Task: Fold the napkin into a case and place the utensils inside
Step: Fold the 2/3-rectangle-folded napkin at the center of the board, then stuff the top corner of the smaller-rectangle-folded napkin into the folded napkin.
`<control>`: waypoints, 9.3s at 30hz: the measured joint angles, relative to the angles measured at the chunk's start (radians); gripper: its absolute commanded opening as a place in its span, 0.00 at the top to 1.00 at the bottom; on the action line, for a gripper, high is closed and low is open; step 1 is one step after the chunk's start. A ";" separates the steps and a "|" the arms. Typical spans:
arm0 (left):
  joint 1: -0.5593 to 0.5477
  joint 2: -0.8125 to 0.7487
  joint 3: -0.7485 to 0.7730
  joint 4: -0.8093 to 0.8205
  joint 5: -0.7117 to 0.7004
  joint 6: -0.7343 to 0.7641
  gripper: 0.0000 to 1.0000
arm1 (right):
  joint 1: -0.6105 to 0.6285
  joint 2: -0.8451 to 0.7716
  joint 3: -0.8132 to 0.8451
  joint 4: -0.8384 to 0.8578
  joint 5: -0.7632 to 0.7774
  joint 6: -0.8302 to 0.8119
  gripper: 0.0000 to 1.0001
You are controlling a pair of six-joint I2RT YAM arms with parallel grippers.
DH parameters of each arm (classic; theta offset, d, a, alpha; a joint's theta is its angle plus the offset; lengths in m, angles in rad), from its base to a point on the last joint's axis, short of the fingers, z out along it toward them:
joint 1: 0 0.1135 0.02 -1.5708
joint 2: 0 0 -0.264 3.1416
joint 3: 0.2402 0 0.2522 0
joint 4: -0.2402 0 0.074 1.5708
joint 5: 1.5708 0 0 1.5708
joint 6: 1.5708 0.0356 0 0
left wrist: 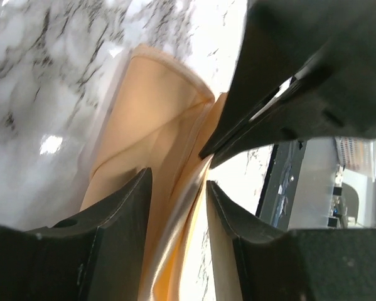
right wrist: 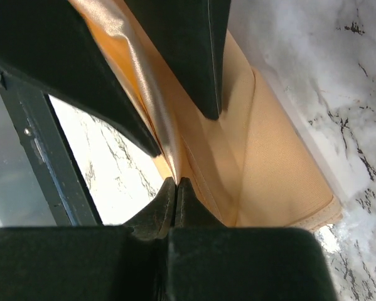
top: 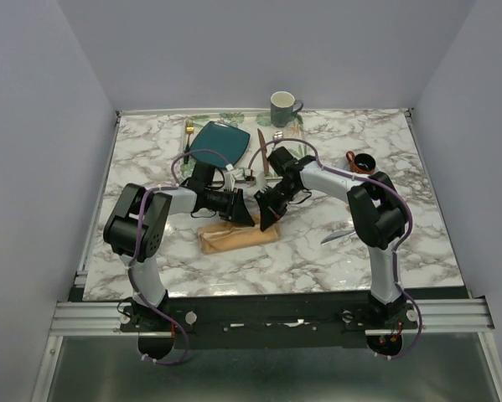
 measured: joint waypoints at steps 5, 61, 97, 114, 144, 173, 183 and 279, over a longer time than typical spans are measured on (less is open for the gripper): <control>0.030 -0.008 -0.052 0.051 0.002 -0.045 0.47 | 0.000 0.000 -0.003 0.015 0.000 -0.002 0.99; 0.049 -0.006 -0.071 0.014 0.035 0.002 1.00 | -0.100 -0.023 -0.030 0.013 -0.024 0.055 0.40; 0.086 0.040 -0.022 -0.035 0.105 0.041 1.00 | -0.097 -0.005 -0.026 -0.012 -0.098 0.025 0.95; 0.049 -0.013 -0.009 0.012 0.109 0.045 0.37 | -0.097 0.007 -0.016 -0.010 -0.093 0.026 0.99; -0.066 0.029 -0.010 0.224 -0.021 -0.156 0.69 | -0.097 0.007 -0.016 -0.008 -0.107 0.026 0.99; -0.078 0.021 -0.056 0.148 -0.061 -0.321 1.00 | -0.095 0.076 0.008 -0.016 -0.047 0.089 0.61; -0.069 -0.007 -0.114 0.169 -0.067 -0.455 1.00 | -0.093 0.078 0.017 -0.016 -0.014 0.102 0.62; 0.000 0.070 -0.069 0.064 -0.077 -0.470 1.00 | 0.118 -0.146 -0.140 0.273 0.482 0.041 0.99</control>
